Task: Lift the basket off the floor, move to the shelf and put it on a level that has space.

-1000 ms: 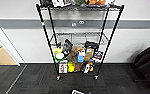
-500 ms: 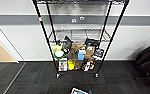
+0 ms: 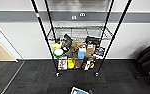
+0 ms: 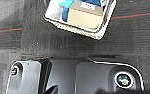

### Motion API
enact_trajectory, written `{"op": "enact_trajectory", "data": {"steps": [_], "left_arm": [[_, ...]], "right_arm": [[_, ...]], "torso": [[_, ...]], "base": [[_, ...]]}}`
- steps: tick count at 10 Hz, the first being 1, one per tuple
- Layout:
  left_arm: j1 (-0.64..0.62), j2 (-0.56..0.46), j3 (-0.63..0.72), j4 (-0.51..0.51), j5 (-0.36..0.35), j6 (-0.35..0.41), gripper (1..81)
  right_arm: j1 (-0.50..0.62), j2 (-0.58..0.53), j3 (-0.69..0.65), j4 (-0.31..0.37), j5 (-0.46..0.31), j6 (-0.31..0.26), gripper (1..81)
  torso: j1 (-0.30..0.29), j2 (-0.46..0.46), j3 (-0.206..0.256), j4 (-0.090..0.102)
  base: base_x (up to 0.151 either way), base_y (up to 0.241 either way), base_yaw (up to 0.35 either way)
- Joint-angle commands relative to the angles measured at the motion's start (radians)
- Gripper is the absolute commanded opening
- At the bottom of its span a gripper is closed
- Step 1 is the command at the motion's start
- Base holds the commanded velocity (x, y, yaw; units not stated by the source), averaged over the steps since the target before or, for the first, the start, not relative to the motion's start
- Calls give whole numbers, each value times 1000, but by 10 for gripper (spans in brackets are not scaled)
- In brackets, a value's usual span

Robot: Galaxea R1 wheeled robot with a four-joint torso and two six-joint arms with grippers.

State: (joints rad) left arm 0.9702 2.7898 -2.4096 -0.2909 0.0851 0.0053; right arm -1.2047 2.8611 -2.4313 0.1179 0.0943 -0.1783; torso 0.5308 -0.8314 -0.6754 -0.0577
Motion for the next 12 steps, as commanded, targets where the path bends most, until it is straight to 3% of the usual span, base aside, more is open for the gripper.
{"op": "enact_trajectory", "data": {"steps": [1,6,7,12], "left_arm": [[-103,-10,12,-25,140,2,811],[-155,-2,-8,-11,151,1,811],[-161,-2,-8,-11,151,1,811],[-184,37,-111,-5,163,4,811]], "right_arm": [[47,-16,26,5,-64,3,811],[53,-21,46,3,-65,2,811],[55,-29,46,5,-67,2,811],[81,-82,61,8,-68,26,811]], "torso": [[63,-98,0,0],[170,-268,0,0],[191,-302,-59,0],[285,-451,-193,0]], "base": [[0,0,0],[0,0,0],[0,0,0],[0,0,0]]}}
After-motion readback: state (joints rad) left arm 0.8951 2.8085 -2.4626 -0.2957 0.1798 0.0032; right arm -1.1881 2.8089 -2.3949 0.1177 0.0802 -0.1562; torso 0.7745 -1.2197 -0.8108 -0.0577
